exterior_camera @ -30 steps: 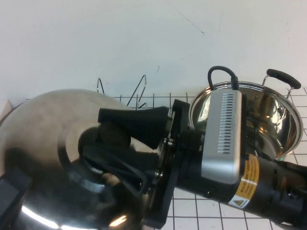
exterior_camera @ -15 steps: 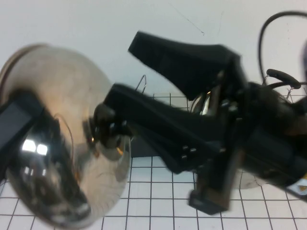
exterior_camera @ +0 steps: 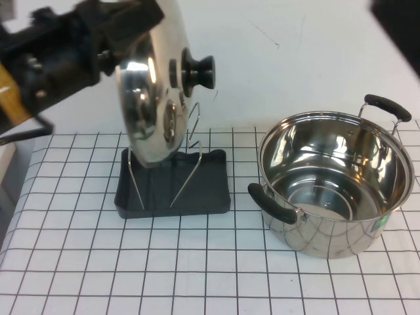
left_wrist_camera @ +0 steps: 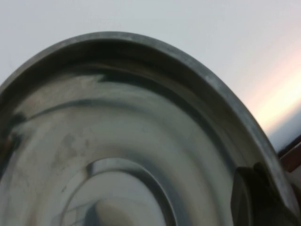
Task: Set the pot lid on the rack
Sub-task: Place the pot lid on the pot rack
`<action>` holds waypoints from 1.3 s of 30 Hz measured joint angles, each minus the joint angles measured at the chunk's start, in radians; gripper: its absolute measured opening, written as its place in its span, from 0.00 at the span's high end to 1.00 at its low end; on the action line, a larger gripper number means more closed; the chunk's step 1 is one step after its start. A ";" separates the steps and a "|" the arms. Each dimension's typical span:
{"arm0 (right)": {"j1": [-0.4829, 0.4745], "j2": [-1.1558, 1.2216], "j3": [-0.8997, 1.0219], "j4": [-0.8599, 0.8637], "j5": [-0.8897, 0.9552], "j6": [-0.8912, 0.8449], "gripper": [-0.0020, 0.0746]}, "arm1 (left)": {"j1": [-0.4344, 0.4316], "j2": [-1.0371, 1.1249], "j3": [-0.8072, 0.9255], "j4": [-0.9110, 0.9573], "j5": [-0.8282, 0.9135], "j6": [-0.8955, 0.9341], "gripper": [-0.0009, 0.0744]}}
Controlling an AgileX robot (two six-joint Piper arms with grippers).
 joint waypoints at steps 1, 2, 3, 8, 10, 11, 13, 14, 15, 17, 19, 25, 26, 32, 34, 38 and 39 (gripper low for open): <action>0.000 -0.025 0.000 -0.019 0.042 0.012 0.97 | 0.000 0.039 -0.016 0.000 -0.005 0.005 0.96; 0.000 -0.049 0.000 -0.039 0.082 0.028 0.97 | 0.000 0.069 -0.026 0.000 -0.007 0.008 0.96; 0.000 -0.069 0.000 -0.057 0.121 0.041 0.97 | 0.000 0.103 -0.036 -0.004 -0.007 0.013 0.96; 0.000 -0.175 0.000 -0.079 0.238 0.081 0.98 | 0.021 0.245 -0.049 -0.051 -0.014 0.035 0.96; 0.000 -0.212 0.000 -0.081 0.267 0.085 0.98 | 0.027 0.280 -0.049 -0.059 -0.014 0.055 0.96; 0.000 -0.229 0.000 -0.083 0.282 0.088 0.98 | 0.029 0.295 -0.049 -0.062 -0.014 0.069 0.96; 0.000 -0.256 0.000 -0.083 0.311 0.090 0.98 | 0.029 0.319 -0.049 -0.069 -0.014 0.097 0.96; 0.000 -0.269 0.000 -0.085 0.325 0.091 0.98 | 0.029 0.329 -0.051 -0.073 -0.014 0.107 0.96; 0.000 -0.276 0.000 -0.086 0.336 0.091 0.98 | 0.029 0.336 -0.051 -0.074 -0.014 0.115 0.96; 0.000 -0.287 0.000 -0.089 0.359 0.093 0.98 | 0.029 0.350 -0.051 -0.080 -0.014 0.122 0.96; 0.000 -0.289 0.000 -0.094 0.376 0.095 0.98 | 0.029 0.365 -0.051 -0.084 -0.016 0.132 0.96; 0.000 -0.289 0.000 -0.128 0.403 0.127 0.98 | 0.029 0.406 -0.053 -0.118 -0.013 0.187 0.96; 0.000 -0.289 0.000 -0.133 0.405 0.137 0.98 | 0.029 0.412 -0.053 -0.123 -0.012 0.196 0.96; 0.000 -0.289 0.000 -0.179 0.406 0.169 0.98 | 0.029 0.454 -0.056 -0.129 -0.009 0.224 0.95; 0.000 -0.289 0.000 -0.194 0.406 0.178 0.98 | 0.029 0.461 -0.056 -0.118 -0.009 0.255 0.89; 0.000 -0.289 0.000 -0.212 0.407 0.206 0.98 | 0.029 0.464 -0.056 -0.096 -0.012 0.294 0.61; 0.000 -0.289 0.000 -0.216 0.407 0.211 0.98 | 0.029 0.464 -0.058 -0.091 -0.014 0.298 0.54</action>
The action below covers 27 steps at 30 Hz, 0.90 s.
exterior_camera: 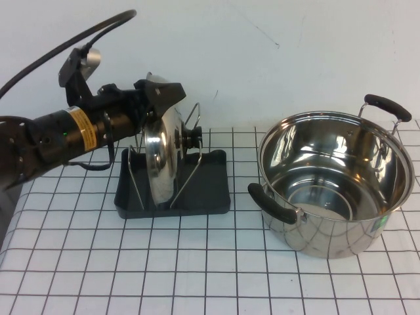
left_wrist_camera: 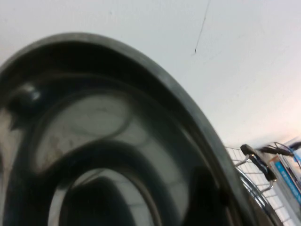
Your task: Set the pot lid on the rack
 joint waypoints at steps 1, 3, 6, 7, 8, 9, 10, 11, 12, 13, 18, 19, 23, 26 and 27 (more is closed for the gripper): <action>0.000 0.000 0.000 -0.007 0.002 0.006 0.98 | 0.004 0.000 0.000 0.007 -0.002 0.002 0.47; 0.000 0.000 0.000 -0.017 0.002 0.012 0.98 | 0.014 0.000 0.000 0.039 -0.012 0.004 0.36; 0.000 0.000 0.000 -0.040 0.008 0.016 0.98 | 0.045 -0.006 0.000 0.107 -0.025 0.006 0.30; 0.000 0.000 0.000 -0.051 0.018 0.016 0.98 | 0.059 -0.015 0.000 0.134 -0.027 0.006 0.29; 0.000 0.000 0.000 -0.059 0.032 0.016 0.98 | 0.073 -0.025 0.000 0.160 -0.030 0.006 0.28; 0.000 0.000 0.000 -0.069 0.048 0.016 0.98 | 0.087 -0.038 0.000 0.180 -0.031 0.006 0.28; 0.000 0.000 0.000 -0.080 0.070 0.018 0.98 | 0.099 -0.054 0.000 0.204 -0.036 0.006 0.28; 0.000 0.000 0.000 -0.090 0.095 0.018 0.98 | 0.108 -0.073 0.000 0.228 -0.040 0.006 0.28; 0.000 0.000 0.000 -0.098 0.118 0.018 0.98 | 0.112 -0.090 0.000 0.247 -0.046 0.011 0.28; 0.000 0.000 0.000 -0.107 0.135 0.018 0.98 | 0.115 -0.113 0.000 0.272 -0.052 0.020 0.30; 0.000 0.002 0.000 -0.140 0.157 -0.038 0.98 | 0.114 -0.254 0.000 0.408 -0.070 0.083 0.53; 0.000 0.004 0.000 -0.142 0.176 -0.059 0.98 | 0.114 -0.286 0.000 0.436 -0.070 0.085 0.63; 0.000 0.025 -0.010 -0.142 0.367 -0.120 0.98 | 0.110 -0.421 0.000 0.549 -0.022 0.089 0.92; 0.000 0.052 -0.048 -0.142 0.619 -0.159 0.98 | 0.103 -0.529 0.000 0.652 0.129 0.091 0.97; 0.000 0.064 -0.065 -0.142 0.722 -0.180 0.98 | 0.100 -0.565 0.000 0.668 0.187 0.099 0.97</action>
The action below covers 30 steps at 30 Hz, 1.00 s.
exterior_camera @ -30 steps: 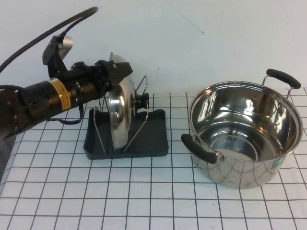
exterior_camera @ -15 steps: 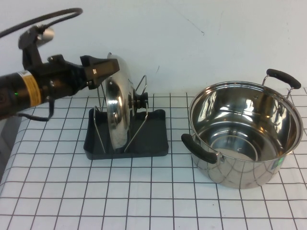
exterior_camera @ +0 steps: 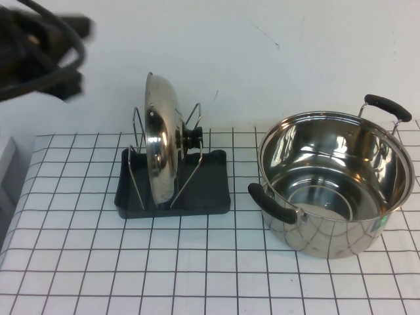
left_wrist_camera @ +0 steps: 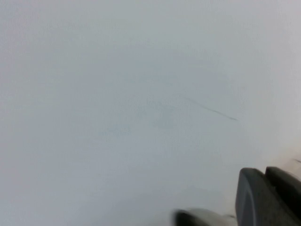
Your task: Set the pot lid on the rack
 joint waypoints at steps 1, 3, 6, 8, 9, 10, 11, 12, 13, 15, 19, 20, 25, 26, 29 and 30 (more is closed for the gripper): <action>0.000 0.012 -0.014 0.000 0.085 -0.029 0.98 | 0.000 -0.035 0.000 0.011 0.077 0.016 0.98; 0.000 0.037 -0.051 0.012 0.295 -0.105 0.98 | 0.000 -0.086 0.000 0.015 0.236 0.057 0.98; 0.000 0.069 -0.095 0.031 0.563 -0.205 0.98 | 0.000 -0.136 0.000 0.001 0.495 0.156 0.99; 0.000 0.082 -0.114 0.041 0.726 -0.249 0.98 | 0.000 -0.148 0.000 -0.094 0.652 0.269 0.99; 0.000 0.086 -0.119 0.046 0.797 -0.267 0.98 | 0.000 -0.152 0.000 -0.191 0.728 0.365 0.99; 0.000 0.088 -0.122 0.051 0.849 -0.279 0.98 | 0.000 -0.152 0.000 -0.293 0.791 0.479 0.99; 0.000 0.088 -0.123 0.058 0.904 -0.287 0.98 | 0.000 -0.152 0.000 -0.443 0.871 0.598 0.99; 0.000 0.085 -0.123 0.067 0.939 -0.294 0.98 | 0.000 -0.152 0.000 -0.600 0.951 0.701 0.99; 0.000 0.079 -0.123 0.079 0.957 -0.296 0.98 | 0.000 -0.152 0.000 -0.719 1.015 0.771 0.99; 0.000 0.059 -0.124 0.146 0.975 -0.299 0.98 | 0.000 -0.150 0.002 -0.970 1.138 0.903 0.99; 0.000 0.007 -0.124 0.373 0.963 -0.339 0.98 | 0.000 -0.165 0.033 -1.387 1.188 1.166 0.99; 0.000 -0.009 -0.124 0.429 0.943 -0.356 0.98 | 0.000 -0.178 0.043 -1.501 1.190 1.259 0.99; 0.000 -0.100 -0.054 0.636 0.757 -0.488 0.98 | 0.000 -0.292 0.123 -2.013 1.208 1.750 0.99; 0.000 -0.120 -0.019 0.671 0.713 -0.507 0.98 | 0.000 -0.321 0.151 -2.112 1.213 1.843 0.99; 0.000 -0.178 0.105 0.720 0.609 -0.527 0.98 | 0.000 -0.409 0.246 -2.377 1.215 2.075 0.99; 0.000 -0.199 0.151 0.725 0.578 -0.529 0.98 | 0.000 -0.442 0.282 -2.459 1.215 2.152 0.99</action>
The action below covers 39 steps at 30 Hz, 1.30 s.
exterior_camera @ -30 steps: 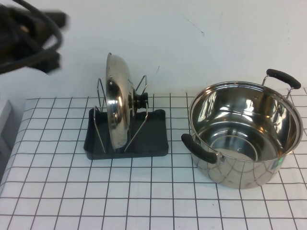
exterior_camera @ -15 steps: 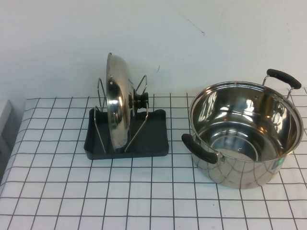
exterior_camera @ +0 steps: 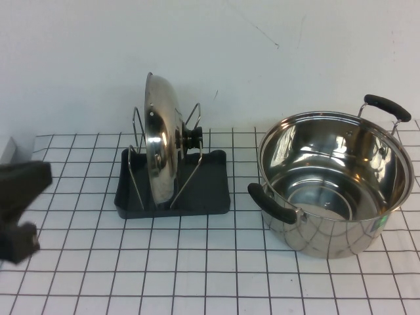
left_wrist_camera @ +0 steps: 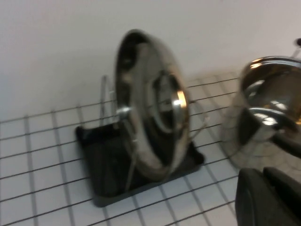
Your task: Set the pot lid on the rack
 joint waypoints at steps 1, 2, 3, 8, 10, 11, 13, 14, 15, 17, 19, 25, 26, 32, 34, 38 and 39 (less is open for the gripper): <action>0.000 -0.021 0.037 0.003 -0.023 0.000 0.98 | 0.000 -0.033 0.031 -0.066 0.000 0.073 0.99; 0.000 -0.043 0.084 0.007 -0.052 0.000 0.98 | 0.000 -0.064 0.071 -0.148 0.000 0.144 0.99; 0.000 -0.063 0.131 0.011 -0.081 0.004 0.98 | 0.000 -0.094 0.111 -0.223 0.000 0.214 0.99; 0.000 -0.116 0.319 0.039 -0.175 0.044 0.98 | 0.000 -0.215 0.293 -0.498 0.015 0.516 0.99; 0.000 -0.116 0.362 0.052 -0.196 0.065 0.98 | 0.000 -0.250 0.349 -0.564 0.016 0.602 0.99; 0.000 -0.116 0.378 0.060 -0.212 0.072 0.98 | 0.000 -0.264 0.375 -0.591 0.013 0.633 0.99; 0.000 -0.116 0.392 0.074 -0.246 0.083 0.98 | 0.000 -0.279 0.414 -0.622 -0.001 0.666 0.99; 0.000 -0.116 0.394 0.079 -0.263 0.085 0.98 | 0.000 -0.282 0.427 -0.632 -0.011 0.677 0.99; 0.000 -0.116 0.394 0.081 -0.276 0.088 0.98 | 0.000 -0.283 0.434 -0.635 -0.018 0.684 0.99; 0.000 -0.116 0.394 0.081 -0.287 0.091 0.98 | 0.000 -0.287 0.435 -0.639 -0.026 0.689 0.99; 0.000 -0.116 0.394 0.081 -0.289 0.092 0.98 | 0.000 -0.287 0.437 -0.644 -0.036 0.689 0.99; 0.000 -0.116 0.394 0.078 -0.289 0.094 0.98 | 0.000 -0.287 0.437 -0.644 -0.040 0.689 0.99; 0.000 -0.116 0.394 0.078 -0.289 0.094 0.98 | 0.000 -0.287 0.437 -0.644 -0.040 0.689 0.99; 0.000 -0.116 0.394 0.078 -0.289 0.095 0.98 | 0.000 -0.287 0.437 -0.646 -0.040 0.689 0.99; 0.000 -0.116 0.394 0.078 -0.289 0.095 0.98 | 0.000 -0.287 0.437 -0.646 -0.040 0.689 0.99; 0.000 -0.116 0.394 0.078 -0.289 0.095 0.98 | 0.000 -0.303 0.468 -0.659 -0.043 0.689 0.99; 0.000 -0.116 0.394 0.078 -0.289 0.095 0.98 | 0.000 -0.315 0.483 -0.659 -0.053 0.692 0.99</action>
